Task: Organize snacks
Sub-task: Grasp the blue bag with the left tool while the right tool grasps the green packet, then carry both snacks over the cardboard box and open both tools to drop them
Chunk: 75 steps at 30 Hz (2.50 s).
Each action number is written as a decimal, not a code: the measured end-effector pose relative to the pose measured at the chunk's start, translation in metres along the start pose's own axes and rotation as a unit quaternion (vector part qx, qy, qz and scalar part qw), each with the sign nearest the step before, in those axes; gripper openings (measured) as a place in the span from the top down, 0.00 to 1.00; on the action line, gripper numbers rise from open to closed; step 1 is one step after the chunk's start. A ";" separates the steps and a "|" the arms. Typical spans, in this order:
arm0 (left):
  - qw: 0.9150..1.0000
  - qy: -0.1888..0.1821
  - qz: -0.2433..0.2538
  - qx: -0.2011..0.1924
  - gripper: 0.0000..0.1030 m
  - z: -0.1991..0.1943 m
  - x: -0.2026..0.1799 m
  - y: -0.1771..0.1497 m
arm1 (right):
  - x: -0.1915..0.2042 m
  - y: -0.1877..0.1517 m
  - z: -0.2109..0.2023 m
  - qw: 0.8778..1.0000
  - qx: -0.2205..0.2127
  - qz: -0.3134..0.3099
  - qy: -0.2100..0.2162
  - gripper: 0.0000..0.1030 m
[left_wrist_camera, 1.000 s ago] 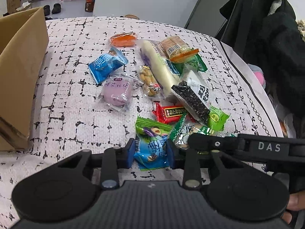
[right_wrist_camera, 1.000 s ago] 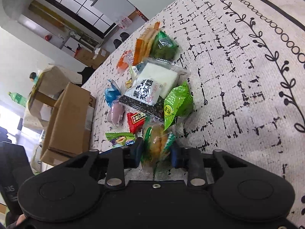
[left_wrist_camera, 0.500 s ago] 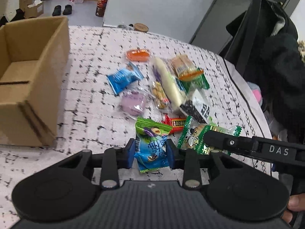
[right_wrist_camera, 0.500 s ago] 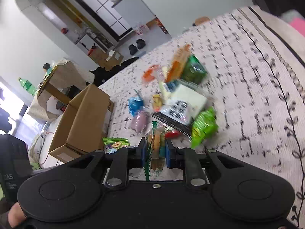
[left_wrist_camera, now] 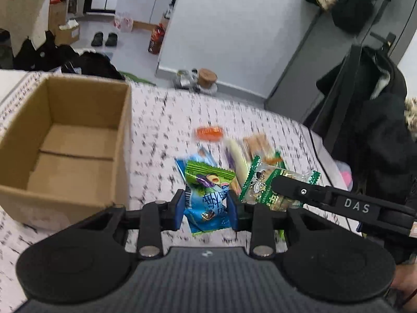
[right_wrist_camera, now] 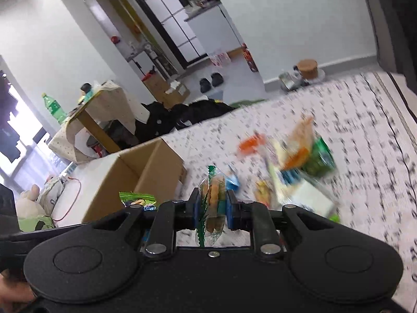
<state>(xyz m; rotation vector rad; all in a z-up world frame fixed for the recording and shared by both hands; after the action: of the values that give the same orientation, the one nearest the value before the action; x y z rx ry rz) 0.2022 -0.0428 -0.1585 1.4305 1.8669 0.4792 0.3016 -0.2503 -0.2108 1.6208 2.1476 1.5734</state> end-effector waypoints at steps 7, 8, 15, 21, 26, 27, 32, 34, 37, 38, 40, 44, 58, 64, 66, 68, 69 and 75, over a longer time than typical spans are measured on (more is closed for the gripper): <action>1.000 0.004 0.000 -0.029 0.68 -0.020 0.009 0.026 | 0.028 0.019 0.008 1.000 -0.013 -0.017 0.018 0.81; 1.000 0.005 0.000 -0.030 0.68 -0.020 0.011 0.029 | 0.032 0.020 0.010 1.000 -0.013 -0.019 0.022 0.81; 0.999 0.014 -0.011 -0.051 0.68 -0.031 0.027 0.047 | 0.062 0.033 0.020 0.998 -0.018 -0.047 0.040 0.81; 0.997 0.035 -0.015 -0.067 0.68 -0.042 0.050 0.057 | 0.085 0.040 0.032 0.995 -0.015 -0.076 0.054 0.81; 0.995 0.057 -0.031 -0.072 0.68 -0.047 0.077 0.063 | 0.108 0.041 0.045 0.992 -0.007 -0.104 0.071 0.81; 0.995 0.062 -0.034 -0.073 0.68 -0.047 0.082 0.064 | 0.112 0.041 0.048 0.991 -0.004 -0.108 0.073 0.81; 0.993 0.083 -0.052 -0.069 0.68 -0.050 0.110 0.065 | 0.132 0.036 0.064 0.987 0.011 -0.131 0.091 0.81; 0.992 0.091 -0.064 -0.059 0.68 -0.047 0.120 0.065 | 0.136 0.032 0.070 0.986 0.020 -0.129 0.099 0.81; 0.991 0.104 -0.069 -0.046 0.68 -0.043 0.133 0.062 | 0.140 0.025 0.079 0.986 0.034 -0.121 0.110 0.81; 0.991 0.106 -0.073 -0.042 0.68 -0.042 0.137 0.061 | 0.140 0.022 0.083 0.986 0.042 -0.117 0.112 0.81; 0.990 0.109 -0.084 -0.034 0.68 -0.041 0.142 0.056 | 0.142 0.016 0.088 0.986 0.054 -0.112 0.114 0.81; 0.989 0.118 -0.087 -0.021 0.68 -0.036 0.153 0.050 | 0.146 0.008 0.092 0.984 0.070 -0.111 0.120 0.81; 0.986 0.140 -0.088 -0.029 0.45 -0.050 0.159 0.046 | 0.154 -0.013 0.103 0.980 0.114 -0.124 0.108 0.81; 0.985 0.142 -0.097 -0.022 0.41 -0.053 0.159 0.041 | 0.149 -0.008 0.102 0.983 0.094 -0.136 0.074 0.62; 0.985 0.141 -0.095 -0.021 0.40 -0.053 0.156 0.041 | 0.144 -0.001 0.096 0.986 0.076 -0.135 0.062 0.52; 0.986 0.141 -0.090 -0.023 0.37 -0.053 0.153 0.042 | 0.138 0.006 0.090 0.988 0.065 -0.128 0.063 0.52; 0.986 0.142 -0.089 -0.023 0.34 -0.053 0.152 0.041 | 0.136 0.008 0.087 0.988 0.062 -0.126 0.061 0.51; 0.986 0.144 -0.087 -0.023 0.29 -0.052 0.142 0.042 | 0.115 0.015 0.067 0.991 0.034 -0.120 0.041 0.29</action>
<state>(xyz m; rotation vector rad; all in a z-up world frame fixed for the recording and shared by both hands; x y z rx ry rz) 0.1747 0.1113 -0.1407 1.2037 2.1716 0.6654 0.2962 -0.1212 -0.1745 1.2747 2.3570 1.5360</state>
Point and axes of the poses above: each gripper's, at about its wrist camera, not at the fingertips, and z roughly the way its jaws point, x to its left, y to its top, the point moved 7 cm from there along z, roughly the way its jaws point, and after that the axes turned 2 degrees about -x, right-handed, at the moved point
